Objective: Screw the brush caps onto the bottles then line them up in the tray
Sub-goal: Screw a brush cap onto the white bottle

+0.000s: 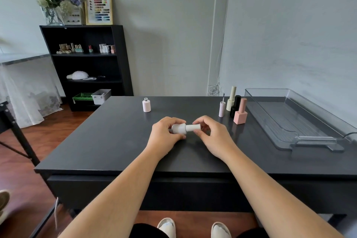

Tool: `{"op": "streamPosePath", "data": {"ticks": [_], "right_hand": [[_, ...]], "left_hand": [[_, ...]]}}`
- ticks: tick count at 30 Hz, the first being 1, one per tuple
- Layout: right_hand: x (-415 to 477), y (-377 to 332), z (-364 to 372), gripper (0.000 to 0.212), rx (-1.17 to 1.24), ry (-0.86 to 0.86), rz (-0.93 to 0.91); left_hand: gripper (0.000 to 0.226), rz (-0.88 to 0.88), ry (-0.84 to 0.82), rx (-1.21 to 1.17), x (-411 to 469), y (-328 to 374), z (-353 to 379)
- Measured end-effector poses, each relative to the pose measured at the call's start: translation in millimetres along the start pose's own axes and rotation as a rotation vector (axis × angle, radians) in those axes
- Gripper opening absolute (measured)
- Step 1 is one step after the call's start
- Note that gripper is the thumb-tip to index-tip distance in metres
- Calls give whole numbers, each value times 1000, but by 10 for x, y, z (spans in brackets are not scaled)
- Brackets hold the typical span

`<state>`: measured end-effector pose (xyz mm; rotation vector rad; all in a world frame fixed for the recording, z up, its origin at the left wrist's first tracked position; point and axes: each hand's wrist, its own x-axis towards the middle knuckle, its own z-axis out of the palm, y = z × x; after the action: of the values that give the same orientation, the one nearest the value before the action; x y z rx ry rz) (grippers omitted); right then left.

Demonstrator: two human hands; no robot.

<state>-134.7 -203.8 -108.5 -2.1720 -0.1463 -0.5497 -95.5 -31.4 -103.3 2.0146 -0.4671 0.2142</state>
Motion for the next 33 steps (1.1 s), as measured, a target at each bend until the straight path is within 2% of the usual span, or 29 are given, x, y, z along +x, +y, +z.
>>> {"op": "streamPosePath", "data": {"ticks": [1, 2, 5, 7, 8, 11, 14, 18, 20, 21, 24, 33], "right_hand": [[-2, -5, -7, 4, 1, 6, 12], [7, -3, -6, 9, -19, 18, 32], [33, -6, 7, 42, -138, 16, 121], [44, -20, 11, 47, -125, 33, 169], [41, -16, 14, 43, -103, 42, 175], [30, -1, 19, 12, -11, 9, 119], [18, 5, 12, 3, -29, -18, 48], [37, -3, 18, 33, -126, -23, 103], [45, -11, 23, 41, -142, -17, 129], [45, -8, 26, 37, -125, -14, 131], [32, -12, 21, 6, -35, -24, 83], [7, -26, 6, 6, -16, 26, 6]], "left_hand": [[40, 3, -4, 2, 1, -1, 2], [40, 9, -10, 4, 2, -2, 2], [40, 25, -34, 16, 4, 4, 4], [40, 24, -35, 13, 0, 8, 5], [40, 20, -29, 10, -1, 8, 3], [40, 20, -17, 8, 3, 1, -3], [40, 30, -22, 14, 7, -2, -1], [41, 39, -29, 25, 11, -6, 5], [41, 37, -34, 23, 11, -8, 7], [41, 35, -34, 24, 12, -9, 7], [40, 23, -23, 21, 21, -17, 5], [42, 8, -41, -3, 20, -19, 11]]}}
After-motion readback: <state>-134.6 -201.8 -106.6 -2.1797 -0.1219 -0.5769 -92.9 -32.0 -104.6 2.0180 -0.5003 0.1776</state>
